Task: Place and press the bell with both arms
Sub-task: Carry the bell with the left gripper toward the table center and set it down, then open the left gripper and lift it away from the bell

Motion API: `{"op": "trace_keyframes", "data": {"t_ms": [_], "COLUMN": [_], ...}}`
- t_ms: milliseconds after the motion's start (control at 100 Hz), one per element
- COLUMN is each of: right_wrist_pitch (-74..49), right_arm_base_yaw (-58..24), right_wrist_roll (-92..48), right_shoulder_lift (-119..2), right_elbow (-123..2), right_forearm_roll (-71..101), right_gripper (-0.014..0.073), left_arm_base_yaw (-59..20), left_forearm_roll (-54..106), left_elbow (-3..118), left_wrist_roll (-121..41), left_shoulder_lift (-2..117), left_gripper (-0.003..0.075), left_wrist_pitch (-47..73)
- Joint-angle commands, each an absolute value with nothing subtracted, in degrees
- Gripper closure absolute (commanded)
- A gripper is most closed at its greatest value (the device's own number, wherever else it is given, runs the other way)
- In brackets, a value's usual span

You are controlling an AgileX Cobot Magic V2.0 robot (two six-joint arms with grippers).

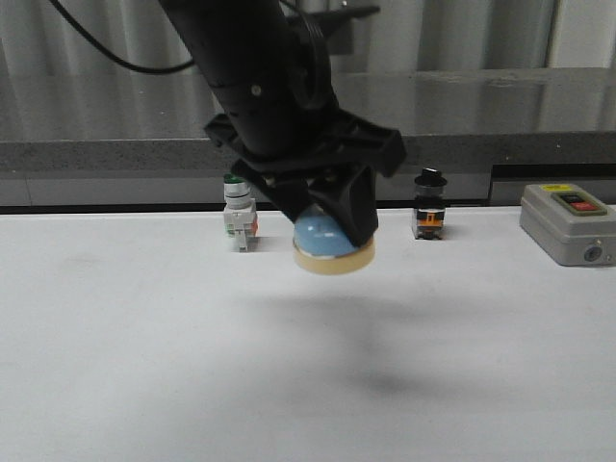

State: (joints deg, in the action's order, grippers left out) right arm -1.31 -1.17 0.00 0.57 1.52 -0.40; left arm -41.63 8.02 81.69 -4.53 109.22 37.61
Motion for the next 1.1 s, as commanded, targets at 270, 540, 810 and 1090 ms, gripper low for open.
{"op": "trace_keyframes", "data": {"t_ms": [270, 540, 810, 1090], "right_wrist_pitch": [3.5, 3.5, 3.5, 3.5], "right_arm_base_yaw": [-0.8, -0.8, -0.8, -0.8], "right_wrist_roll": [-0.4, -0.4, -0.4, -0.4], "right_shoulder_lift": [1.6, 1.6, 1.6, 1.6], "right_elbow": [0.7, 0.7, 0.7, 0.7], "right_forearm_roll": [-0.9, -0.9, -0.9, -0.9], "right_gripper": [0.0654, 0.0654, 0.0654, 0.0654], "left_arm_base_yaw": [-43.6, -43.6, -43.6, -43.6], "left_forearm_roll": [11.1, 12.3, 13.8, 13.8], "left_elbow": [83.4, 83.4, 83.4, 83.4], "left_wrist_roll": [-4.6, -4.6, -4.6, -4.6], "left_shoulder_lift": [112.7, 113.2, 113.2, 111.3], "left_gripper": [0.0461, 0.0397, 0.0041, 0.0041], "left_wrist_pitch": [35.0, 35.8, 36.8, 36.9]}}
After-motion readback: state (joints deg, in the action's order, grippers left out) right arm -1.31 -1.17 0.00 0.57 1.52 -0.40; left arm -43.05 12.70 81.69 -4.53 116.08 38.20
